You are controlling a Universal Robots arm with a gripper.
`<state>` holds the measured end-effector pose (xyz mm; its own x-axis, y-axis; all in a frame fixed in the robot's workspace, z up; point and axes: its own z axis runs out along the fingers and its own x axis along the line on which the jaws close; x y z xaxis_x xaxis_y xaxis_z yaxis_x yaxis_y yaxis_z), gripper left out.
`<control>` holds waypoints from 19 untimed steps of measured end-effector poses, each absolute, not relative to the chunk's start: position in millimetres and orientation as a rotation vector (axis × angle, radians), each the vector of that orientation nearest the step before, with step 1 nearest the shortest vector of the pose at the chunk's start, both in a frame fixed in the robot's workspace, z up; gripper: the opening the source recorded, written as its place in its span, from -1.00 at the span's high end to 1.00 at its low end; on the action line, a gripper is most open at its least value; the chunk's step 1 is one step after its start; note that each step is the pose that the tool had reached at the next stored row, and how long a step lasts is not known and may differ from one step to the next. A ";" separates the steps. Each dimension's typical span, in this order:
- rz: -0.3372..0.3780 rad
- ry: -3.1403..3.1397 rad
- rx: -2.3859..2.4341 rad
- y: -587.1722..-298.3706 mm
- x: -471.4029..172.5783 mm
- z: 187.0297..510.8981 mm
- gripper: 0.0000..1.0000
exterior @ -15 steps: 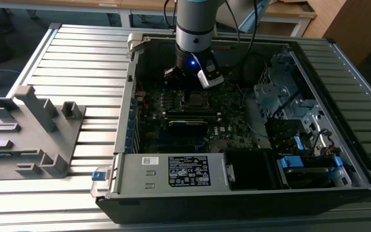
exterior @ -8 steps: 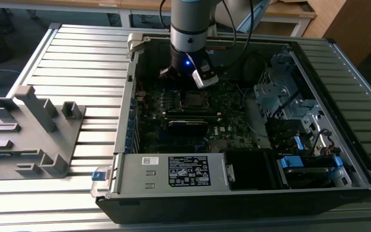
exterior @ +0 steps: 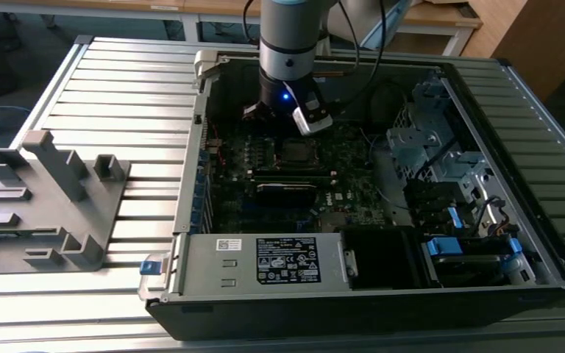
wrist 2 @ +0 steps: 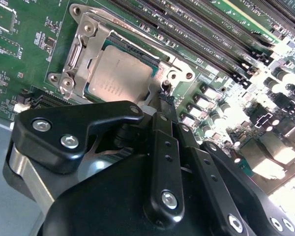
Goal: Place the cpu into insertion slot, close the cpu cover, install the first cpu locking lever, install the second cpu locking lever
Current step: 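Close the cpu cover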
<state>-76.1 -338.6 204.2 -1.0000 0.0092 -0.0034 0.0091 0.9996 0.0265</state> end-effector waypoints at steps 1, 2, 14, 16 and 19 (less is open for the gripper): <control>0.042 3.138 0.014 -338.6 -76.1 204.0 0.80; 0.042 3.138 0.014 -338.6 -76.1 203.9 0.80; 0.042 3.137 0.014 -338.5 -75.9 206.8 0.80; 0.042 3.138 0.014 -338.6 -75.9 207.1 0.80; 0.042 3.138 0.014 -338.6 -75.8 207.2 0.80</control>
<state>-75.8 -338.6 207.2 -1.0000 0.0092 -0.0035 0.0091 0.9996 0.0266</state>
